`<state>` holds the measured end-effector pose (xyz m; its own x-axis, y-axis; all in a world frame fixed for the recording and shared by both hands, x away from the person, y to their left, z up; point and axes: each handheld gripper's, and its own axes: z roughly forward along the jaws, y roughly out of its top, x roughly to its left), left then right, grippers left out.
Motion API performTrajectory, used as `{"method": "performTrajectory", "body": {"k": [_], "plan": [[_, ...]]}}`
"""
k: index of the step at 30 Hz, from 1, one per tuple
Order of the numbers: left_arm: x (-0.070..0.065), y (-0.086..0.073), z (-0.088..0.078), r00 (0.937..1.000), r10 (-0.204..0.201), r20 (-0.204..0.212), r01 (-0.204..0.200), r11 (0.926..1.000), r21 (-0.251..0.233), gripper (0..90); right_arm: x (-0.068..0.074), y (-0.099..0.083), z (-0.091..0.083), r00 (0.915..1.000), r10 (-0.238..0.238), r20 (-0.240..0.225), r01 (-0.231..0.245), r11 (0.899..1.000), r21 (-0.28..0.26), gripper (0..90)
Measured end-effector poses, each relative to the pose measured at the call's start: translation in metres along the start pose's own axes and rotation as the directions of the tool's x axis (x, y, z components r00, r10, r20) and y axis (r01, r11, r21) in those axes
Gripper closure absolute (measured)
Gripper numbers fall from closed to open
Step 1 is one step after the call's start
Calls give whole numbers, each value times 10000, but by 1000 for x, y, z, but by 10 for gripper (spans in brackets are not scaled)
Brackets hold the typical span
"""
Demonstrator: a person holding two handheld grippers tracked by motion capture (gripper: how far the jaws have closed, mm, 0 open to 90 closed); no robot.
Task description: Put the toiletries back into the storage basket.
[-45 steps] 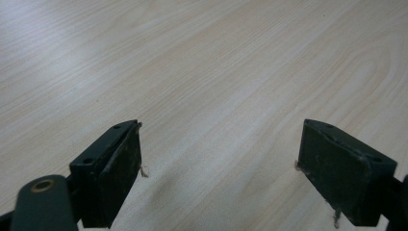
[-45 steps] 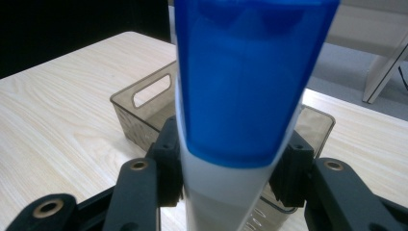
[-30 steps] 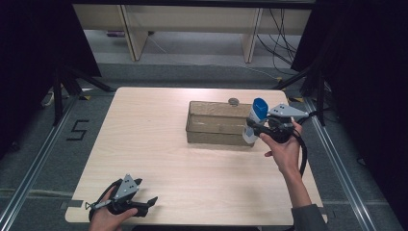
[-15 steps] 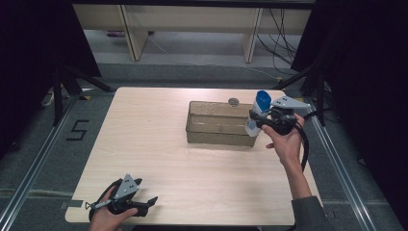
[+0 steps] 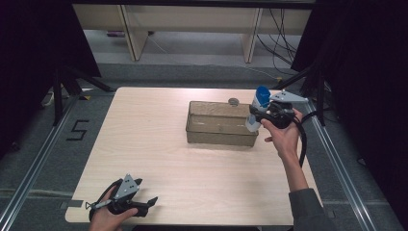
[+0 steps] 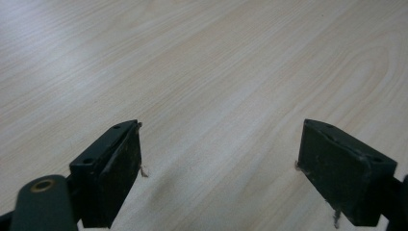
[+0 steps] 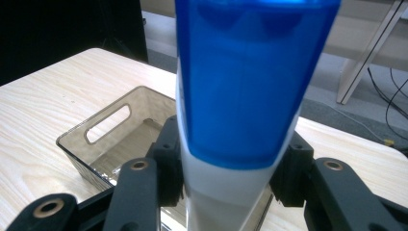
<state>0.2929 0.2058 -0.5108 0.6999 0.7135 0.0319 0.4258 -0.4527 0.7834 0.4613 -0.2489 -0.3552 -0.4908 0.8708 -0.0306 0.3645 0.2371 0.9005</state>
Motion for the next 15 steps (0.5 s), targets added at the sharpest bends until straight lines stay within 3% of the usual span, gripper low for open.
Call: {"method": "performTrajectory", "body": {"k": [4,5,7,9,15], "plan": [[0,0,-1,10000,-51,20,51,10000,-26,149,0,-1,6,10000,-18,14,18,10000,37,556],[0,1,-1,9998,-57,193,58,10000,-14,149,-1,-2,8,10000,13,76,-14,9999,119,556],[0,0,0,10000,-3,-7,3,10000,-5,149,-2,-2,10,9999,-32,156,30,10000,87,556],[-1,1,-2,9999,-55,160,55,10000,-16,149,-2,-4,15,9994,277,230,-279,9996,81,556],[0,1,-1,10000,-15,81,15,10000,-10,149,-7,-7,26,9996,28,290,-35,9997,258,557]]}}
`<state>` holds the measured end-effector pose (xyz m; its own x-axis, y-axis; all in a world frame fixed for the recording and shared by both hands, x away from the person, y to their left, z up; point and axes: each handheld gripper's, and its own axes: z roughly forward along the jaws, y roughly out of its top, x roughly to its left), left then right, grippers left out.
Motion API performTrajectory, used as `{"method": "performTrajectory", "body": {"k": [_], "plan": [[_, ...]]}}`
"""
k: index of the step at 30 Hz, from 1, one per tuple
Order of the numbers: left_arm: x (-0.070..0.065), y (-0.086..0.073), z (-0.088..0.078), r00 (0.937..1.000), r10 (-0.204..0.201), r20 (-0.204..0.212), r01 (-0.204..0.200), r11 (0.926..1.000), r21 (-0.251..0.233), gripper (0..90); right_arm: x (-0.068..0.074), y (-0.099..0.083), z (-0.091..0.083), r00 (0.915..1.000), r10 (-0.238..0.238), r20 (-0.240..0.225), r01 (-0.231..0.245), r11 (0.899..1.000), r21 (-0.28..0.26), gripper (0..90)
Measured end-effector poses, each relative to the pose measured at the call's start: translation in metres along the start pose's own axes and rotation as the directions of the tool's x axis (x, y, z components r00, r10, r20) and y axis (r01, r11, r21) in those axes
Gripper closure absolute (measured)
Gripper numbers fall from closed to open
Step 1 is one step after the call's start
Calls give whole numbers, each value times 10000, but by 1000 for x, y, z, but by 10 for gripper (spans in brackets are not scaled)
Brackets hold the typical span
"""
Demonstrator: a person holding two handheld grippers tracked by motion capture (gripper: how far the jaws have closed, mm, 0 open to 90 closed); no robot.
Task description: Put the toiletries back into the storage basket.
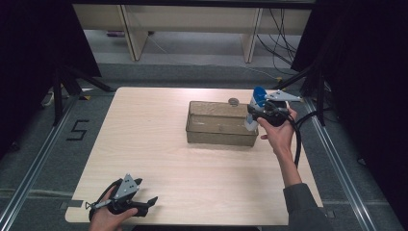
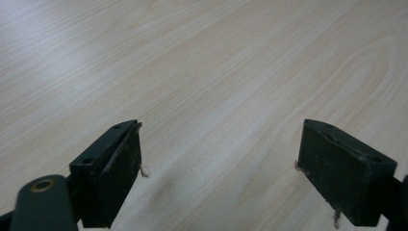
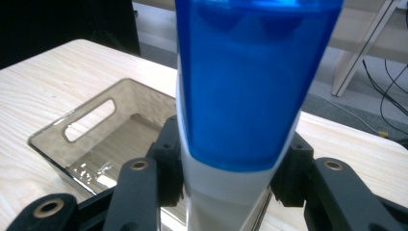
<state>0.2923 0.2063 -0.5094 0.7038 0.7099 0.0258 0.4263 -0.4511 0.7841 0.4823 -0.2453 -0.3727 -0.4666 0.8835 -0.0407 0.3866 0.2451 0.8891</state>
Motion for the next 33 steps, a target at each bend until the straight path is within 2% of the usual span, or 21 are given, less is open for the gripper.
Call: {"method": "performTrajectory", "body": {"k": [1,2,3,6,7,9,10,14,16,17,18,21,22,24,25,26,28,30,31,32,33], "plan": [[-1,0,0,9999,-94,88,94,9999,-63,149,1,-1,1,9998,186,62,-187,9998,62,557],[-1,0,0,9999,-99,101,99,9999,-74,149,-1,-1,3,10000,60,50,-60,9999,88,557],[0,0,0,10000,-18,12,18,10000,-11,149,0,-3,4,9995,289,118,-290,9996,64,557],[-1,0,0,9999,-52,101,52,10000,-35,149,-3,-4,7,9997,210,103,-211,9997,101,557],[0,0,1,10000,-84,25,84,9999,-71,149,-2,-6,8,9987,509,1,-509,9983,280,557],[-1,0,0,9997,-210,132,211,9997,-101,149,-2,-8,10,9991,404,117,-407,9990,204,557],[0,0,0,10000,-14,48,14,10000,-16,149,-3,-9,12,9994,359,-6,-359,9990,274,557],[-1,0,1,9998,-188,119,189,9998,-109,149,-2,-12,15,9989,475,51,-476,9983,334,557],[0,0,0,10000,-4,37,4,10000,-19,149,-3,-14,17,9992,401,4,-401,9987,325,557],[-1,0,0,9997,-222,129,224,9997,-106,149,-3,-17,19,9994,342,109,-345,9989,305,557],[-1,0,0,9997,-222,129,224,9997,-106,149,-3,-17,19,9994,342,109,-345,9989,305,557],[-1,0,0,9999,-84,71,85,10000,-19,149,-1,-22,22,9967,806,0,-805,9953,540,557],[-1,0,1,9998,-194,66,195,9997,-145,149,-3,-23,24,9985,535,-78,-532,9978,393,557],[-1,0,0,9997,-194,152,195,9998,-75,149,-2,-24,25,9983,582,-22,-581,9974,422,557],[-2,0,0,9994,-291,182,293,9995,-125,149,1,-26,25,9967,802,-82,-797,9955,513,557],[-1,0,0,9994,-300,173,303,9995,-121,149,-1,-27,27,9989,473,-76,-469,9978,474,557],[-1,0,0,9994,-304,165,306,9995,-125,149,0,-29,28,9975,693,-111,-686,9961,557,557],[-2,0,0,9995,-263,178,265,9996,-119,149,-2,-30,28,9988,482,-39,-479,9971,592,557],[-2,0,0,9996,-263,132,265,9996,-111,149,0,-32,29,9974,714,-64,-707,9949,719,557],[-2,0,0,9996,-263,132,265,9996,-111,149,0,-32,29,9974,714,-64,-707,9949,719,557],[-2,0,0,9994,-294,172,296,9995,-125,149,-1,-34,31,9988,480,27,-481,9968,642,557]]}}
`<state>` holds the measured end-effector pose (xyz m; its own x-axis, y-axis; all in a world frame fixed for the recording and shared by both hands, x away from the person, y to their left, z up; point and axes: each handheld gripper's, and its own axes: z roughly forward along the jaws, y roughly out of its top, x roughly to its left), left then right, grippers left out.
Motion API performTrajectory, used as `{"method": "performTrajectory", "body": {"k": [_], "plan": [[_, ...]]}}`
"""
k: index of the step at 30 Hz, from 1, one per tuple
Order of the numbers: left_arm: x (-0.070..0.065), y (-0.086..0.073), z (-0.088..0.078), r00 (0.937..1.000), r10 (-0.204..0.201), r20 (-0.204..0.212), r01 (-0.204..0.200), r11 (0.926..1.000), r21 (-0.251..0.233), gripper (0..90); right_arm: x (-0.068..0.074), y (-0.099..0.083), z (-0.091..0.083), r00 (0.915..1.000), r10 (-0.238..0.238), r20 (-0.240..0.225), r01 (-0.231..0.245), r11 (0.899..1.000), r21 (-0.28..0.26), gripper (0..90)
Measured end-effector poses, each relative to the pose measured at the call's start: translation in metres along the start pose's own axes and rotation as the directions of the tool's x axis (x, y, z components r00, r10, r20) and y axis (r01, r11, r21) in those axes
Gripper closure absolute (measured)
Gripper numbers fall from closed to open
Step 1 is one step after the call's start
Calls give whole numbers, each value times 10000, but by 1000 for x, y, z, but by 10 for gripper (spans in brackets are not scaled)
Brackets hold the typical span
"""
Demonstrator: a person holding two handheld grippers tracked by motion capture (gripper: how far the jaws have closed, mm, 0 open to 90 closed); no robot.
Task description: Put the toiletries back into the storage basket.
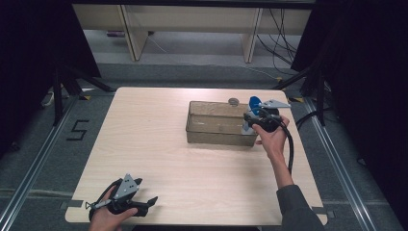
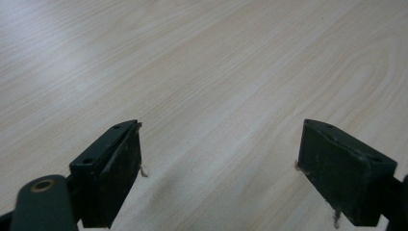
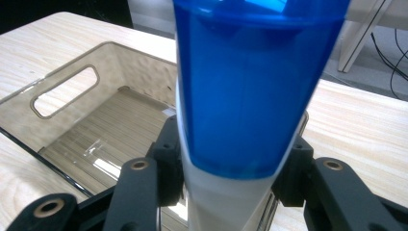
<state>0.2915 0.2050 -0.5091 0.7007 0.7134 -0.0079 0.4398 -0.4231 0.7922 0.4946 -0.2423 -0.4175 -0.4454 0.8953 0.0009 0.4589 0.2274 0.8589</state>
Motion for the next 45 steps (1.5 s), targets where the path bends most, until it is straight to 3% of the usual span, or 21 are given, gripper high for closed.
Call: {"method": "performTrajectory", "body": {"k": [2,5,6,9,10,12,13,14,18,19,22,24,26,28,32,37,38,40,45], "plan": [[0,0,0,10000,1,2,-1,10000,-8,149,1,-2,1,9997,211,-101,-210,9997,142,557],[1,0,-1,9999,118,-24,-117,9999,81,149,0,-4,3,10000,62,-42,-62,10000,19,557],[0,0,0,10000,6,7,-6,10000,-9,149,1,-6,4,9995,297,-68,-295,9994,181,558],[0,0,0,10000,-3,0,3,10000,-13,149,1,-8,5,9995,294,-130,-292,9993,214,558],[1,0,-1,9999,164,-8,-164,9998,135,149,1,-11,7,9995,302,-83,-300,9994,194,558],[0,0,0,10000,6,-1,-6,10000,-19,149,0,-12,7,9995,295,-102,-291,9990,351,557],[1,0,-1,9999,100,-12,-100,9999,69,149,-2,-13,9,9999,49,-93,-46,9996,296,557],[1,0,0,9999,77,-127,-78,9999,-81,149,0,-15,10,9995,301,-98,-298,9990,344,557],[2,0,-1,9998,180,-54,-179,9998,121,149,-1,-17,12,9998,130,-138,-125,9993,342,558],[2,0,-1,9998,180,-54,-179,9998,121,149,1,-18,11,9994,336,-33,-334,9983,470,558],[1,0,-1,9997,196,-112,-196,9998,19,149,-1,-20,12,9999,105,-55,-103,9990,425,557],[1,0,0,9999,119,-126,-119,9999,-44,149,-2,-21,13,9997,140,-189,-132,9990,417,558],[0,0,0,9999,8,-100,-9,9999,-135,149,0,-23,13,9996,284,1,-284,9986,451,557],[1,0,-1,9999,112,-16,-112,9999,66,149,-3,-24,12,10000,-51,53,48,9986,525,558],[1,0,-1,10000,58,-7,-58,10000,25,149,-2,-25,12,9997,236,-31,-234,9981,571,558],[1,0,-1,9999,116,-17,-116,9999,73,149,-3,-26,11,9998,158,94,-163,9984,538,558],[1,0,-1,9999,106,-11,-106,9999,52,149,-6,-26,12,9999,-155,25,154,9987,484,558],[1,0,0,9999,115,-126,-116,9999,-35,150,-6,-26,11,9997,-236,81,232,9986,475,558],[1,0,0,9998,110,-135,-111,9999,-64,149,-4,-26,8,9998,-79,154,69,9981,606,557]]}}
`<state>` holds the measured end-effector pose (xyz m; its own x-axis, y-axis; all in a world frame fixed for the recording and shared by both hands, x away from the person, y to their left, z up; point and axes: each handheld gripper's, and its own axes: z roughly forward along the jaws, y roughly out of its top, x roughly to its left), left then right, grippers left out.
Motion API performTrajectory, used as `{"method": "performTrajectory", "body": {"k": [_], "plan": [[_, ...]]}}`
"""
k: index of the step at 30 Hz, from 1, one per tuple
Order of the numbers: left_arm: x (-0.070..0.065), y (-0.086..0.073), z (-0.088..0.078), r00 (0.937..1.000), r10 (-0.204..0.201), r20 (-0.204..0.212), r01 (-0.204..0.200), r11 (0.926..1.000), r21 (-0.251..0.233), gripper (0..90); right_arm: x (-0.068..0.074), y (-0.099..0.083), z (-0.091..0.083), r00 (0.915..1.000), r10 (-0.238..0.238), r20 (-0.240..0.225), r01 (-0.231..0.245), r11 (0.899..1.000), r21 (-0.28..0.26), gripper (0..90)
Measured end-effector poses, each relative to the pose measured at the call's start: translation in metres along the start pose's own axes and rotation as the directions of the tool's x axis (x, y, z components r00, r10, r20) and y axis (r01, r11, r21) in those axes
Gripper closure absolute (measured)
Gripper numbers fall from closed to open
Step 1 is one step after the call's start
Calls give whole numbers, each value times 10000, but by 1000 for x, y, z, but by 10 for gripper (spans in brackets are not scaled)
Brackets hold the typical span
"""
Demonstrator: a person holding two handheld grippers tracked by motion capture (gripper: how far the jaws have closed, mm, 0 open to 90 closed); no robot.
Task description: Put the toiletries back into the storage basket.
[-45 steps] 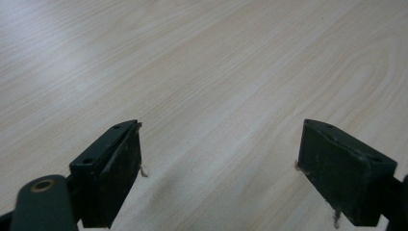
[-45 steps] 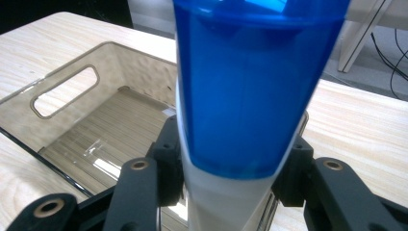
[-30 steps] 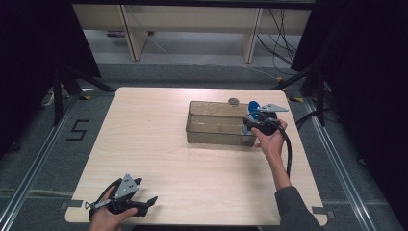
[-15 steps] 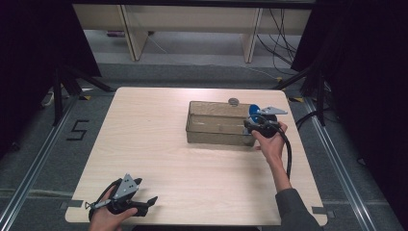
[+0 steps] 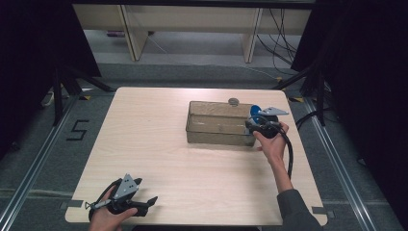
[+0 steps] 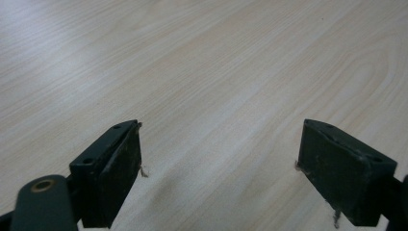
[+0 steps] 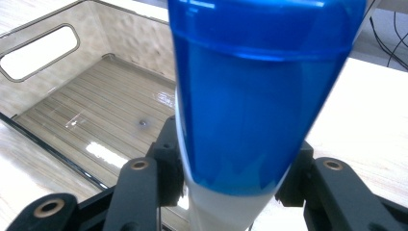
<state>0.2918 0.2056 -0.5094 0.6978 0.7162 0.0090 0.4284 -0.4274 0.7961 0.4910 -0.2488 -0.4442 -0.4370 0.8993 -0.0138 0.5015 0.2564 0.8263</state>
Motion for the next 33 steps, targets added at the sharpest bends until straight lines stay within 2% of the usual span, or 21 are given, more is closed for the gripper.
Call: {"method": "performTrajectory", "body": {"k": [2,3,4,5,6,7,8,9,11,12,13,14,15,20,23,24,25,29,30,32,33], "plan": [[1,0,0,9999,128,-59,-127,9999,93,149,0,0,0,10000,-25,43,25,10000,-89,557],[2,1,-1,9999,161,39,-163,9995,276,149,3,-1,0,9996,277,-59,-277,9996,-1,552],[2,1,-1,9999,161,39,-163,9995,276,149,3,-1,0,9996,277,-59,-277,9996,-1,552],[2,0,-1,9999,165,34,-166,9995,267,149,2,-1,1,9999,165,-39,-165,9999,-48,535],[-1,0,0,9999,-104,122,104,9999,45,149,1,-1,0,9997,186,-128,-186,9998,33,505],[-1,0,0,9999,-103,130,102,9999,60,149,0,0,0,10000,80,-52,-80,10000,-36,454],[-1,0,0,9999,-103,130,102,9999,60,149,0,0,0,10000,80,-52,-80,10000,-36,454],[0,0,0,9999,-98,121,98,9999,48,149,1,-1,-1,9992,386,-104,-387,9992,-25,395],[-1,0,0,9998,-159,127,159,9999,2,149,2,-1,-4,9973,697,-234,-701,9974,-169,374],[1,0,-1,9999,42,112,-44,9998,175,149,0,-1,-5,9991,350,-225,-355,9991,-234,353],[-1,0,0,9999,-119,118,118,9999,42,149,1,-2,-7,9979,622,-191,-627,9977,-250,330],[-1,0,0,9999,-119,118,118,9999,42,149,1,-2,-7,9979,622,-191,-627,9977,-250,330],[1,0,-1,9999,98,128,-101,9997,227,149,1,-2,-10,9977,663,-154,-669,9966,-478,299],[1,0,0,9999,119,-68,-117,9998,176,149,3,-5,-19,9971,690,-333,-715,9942,-807,276],[1,0,0,9998,193,66,-195,9995,234,149,6,-4,-24,9965,809,-211,-823,9934,-795,273],[-1,1,0,9999,13,151,-15,9999,114,149,7,-4,-26,9942,1046,-260,-1065,9906,-861,271],[-1,0,0,10000,-66,-26,66,10000,20,149,8,-3,-28,9944,1019,-283,-1040,9908,-864,265],[0,0,-1,9999,139,-34,-138,9995,268,149,6,-3,-28,9955,911,-274,-933,9913,-932,264],[-1,0,-1,9999,111,-126,-109,9998,161,149,3,-3,-30,9981,608,-90,-614,9938,-928,263],[-2,0,-2,10000,7,11,-7,9999,148,149,2,-3,-30,9985,552,-68,-556,9935,-998,263],[-2,1,-2,10000,27,7,-27,9999,138,149,3,-3,-31,9953,945,-229,-962,9912,-911,262]]}}
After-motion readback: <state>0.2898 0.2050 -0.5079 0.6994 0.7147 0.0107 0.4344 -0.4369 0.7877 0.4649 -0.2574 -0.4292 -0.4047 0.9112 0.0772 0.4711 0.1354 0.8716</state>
